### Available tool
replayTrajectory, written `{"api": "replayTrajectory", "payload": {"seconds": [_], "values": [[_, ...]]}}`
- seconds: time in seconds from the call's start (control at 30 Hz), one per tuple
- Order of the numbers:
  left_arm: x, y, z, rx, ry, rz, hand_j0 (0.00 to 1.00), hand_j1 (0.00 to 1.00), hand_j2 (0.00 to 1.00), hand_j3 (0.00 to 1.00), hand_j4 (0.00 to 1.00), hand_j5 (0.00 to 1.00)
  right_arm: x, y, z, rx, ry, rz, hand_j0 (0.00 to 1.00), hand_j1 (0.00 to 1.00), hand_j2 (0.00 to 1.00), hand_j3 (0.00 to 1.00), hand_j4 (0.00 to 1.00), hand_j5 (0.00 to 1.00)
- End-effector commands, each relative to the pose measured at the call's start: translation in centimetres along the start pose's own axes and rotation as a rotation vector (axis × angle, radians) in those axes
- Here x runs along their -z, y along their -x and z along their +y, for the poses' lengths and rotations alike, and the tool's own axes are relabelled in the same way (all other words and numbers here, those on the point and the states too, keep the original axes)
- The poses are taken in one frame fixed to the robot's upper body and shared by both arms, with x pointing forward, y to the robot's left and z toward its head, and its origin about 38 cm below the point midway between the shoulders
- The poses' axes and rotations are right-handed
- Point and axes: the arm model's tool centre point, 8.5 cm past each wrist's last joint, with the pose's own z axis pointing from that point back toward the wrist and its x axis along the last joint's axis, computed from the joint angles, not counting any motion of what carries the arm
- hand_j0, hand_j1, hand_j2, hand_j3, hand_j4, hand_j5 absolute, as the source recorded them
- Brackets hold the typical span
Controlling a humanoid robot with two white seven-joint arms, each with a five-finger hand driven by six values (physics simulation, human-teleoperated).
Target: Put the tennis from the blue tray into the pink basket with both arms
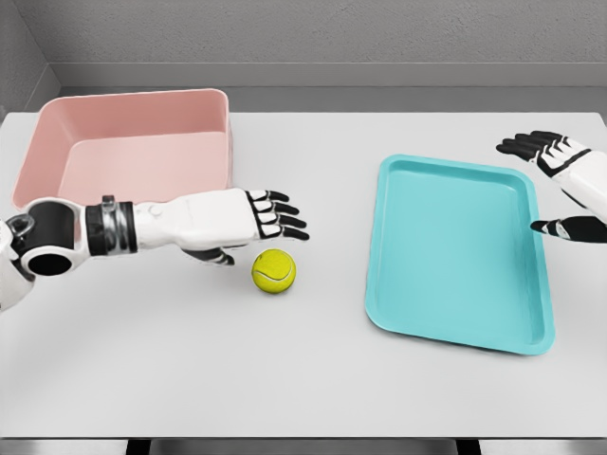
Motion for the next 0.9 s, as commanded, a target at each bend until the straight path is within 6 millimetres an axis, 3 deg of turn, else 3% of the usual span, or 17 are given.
{"api": "replayTrajectory", "payload": {"seconds": [0.0, 0.4, 0.87], "values": [[0.8, -0.2, -1.0, -0.043, 0.006, -0.016, 1.0, 1.0, 1.0, 1.0, 1.0, 1.0, 0.0, 0.0, -0.1, 0.005, 0.005, -0.001, 1.0, 1.0, 1.0, 1.0, 1.0, 1.0], [0.8, -0.1, -2.0, -0.067, 0.024, -0.012, 1.0, 1.0, 1.0, 1.0, 1.0, 1.0, 0.0, 0.0, 0.1, 0.015, 0.016, 0.001, 1.0, 1.0, 1.0, 1.0, 1.0, 1.0], [2.3, -0.5, -3.4, -0.094, 0.045, -0.035, 1.0, 1.0, 1.0, 1.0, 1.0, 1.0, 0.1, -0.1, 0.2, 0.016, 0.017, -0.002, 1.0, 1.0, 1.0, 1.0, 1.0, 1.0]]}}
